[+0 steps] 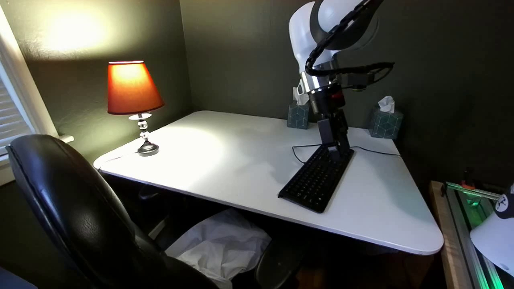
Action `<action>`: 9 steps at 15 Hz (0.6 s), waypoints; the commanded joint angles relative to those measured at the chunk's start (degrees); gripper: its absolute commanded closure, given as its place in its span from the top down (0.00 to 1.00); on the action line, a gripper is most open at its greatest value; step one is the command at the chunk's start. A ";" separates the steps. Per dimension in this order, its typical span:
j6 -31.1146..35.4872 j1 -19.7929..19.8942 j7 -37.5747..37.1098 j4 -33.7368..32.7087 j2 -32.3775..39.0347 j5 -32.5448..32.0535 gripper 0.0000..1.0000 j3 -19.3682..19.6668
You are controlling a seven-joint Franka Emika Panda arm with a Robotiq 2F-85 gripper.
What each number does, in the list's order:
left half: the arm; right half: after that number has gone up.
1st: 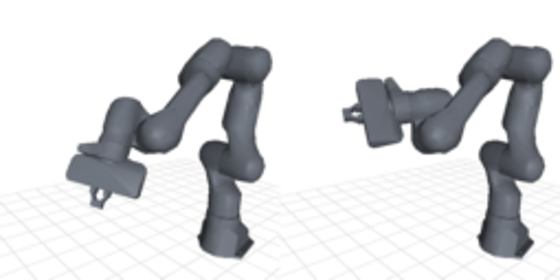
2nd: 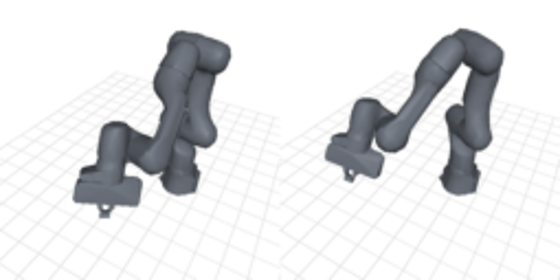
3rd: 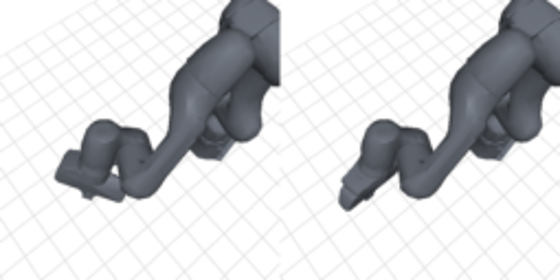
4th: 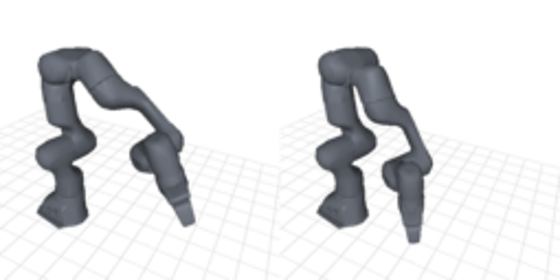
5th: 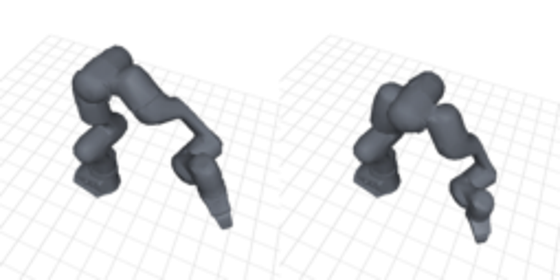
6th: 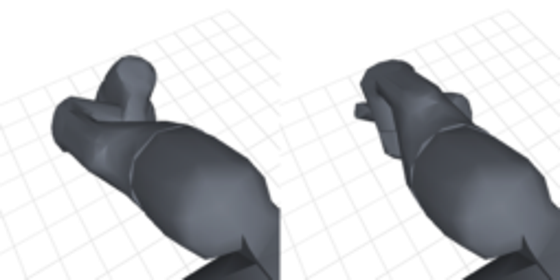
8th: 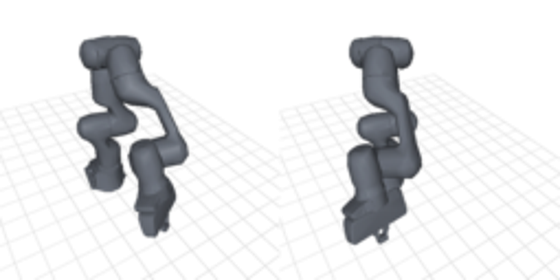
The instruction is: Press the far left control key on the keyboard
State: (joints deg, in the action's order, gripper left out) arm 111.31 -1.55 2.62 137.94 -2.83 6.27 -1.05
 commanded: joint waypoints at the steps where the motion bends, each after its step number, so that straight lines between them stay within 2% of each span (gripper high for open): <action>1: 0.66 -0.02 -0.07 0.41 0.49 0.35 1.00 -0.12; 9: 6.56 -0.42 -3.63 2.73 3.31 -1.11 1.00 -0.91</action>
State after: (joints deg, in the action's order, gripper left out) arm 114.79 -1.59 0.96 139.46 -0.74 6.14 -1.53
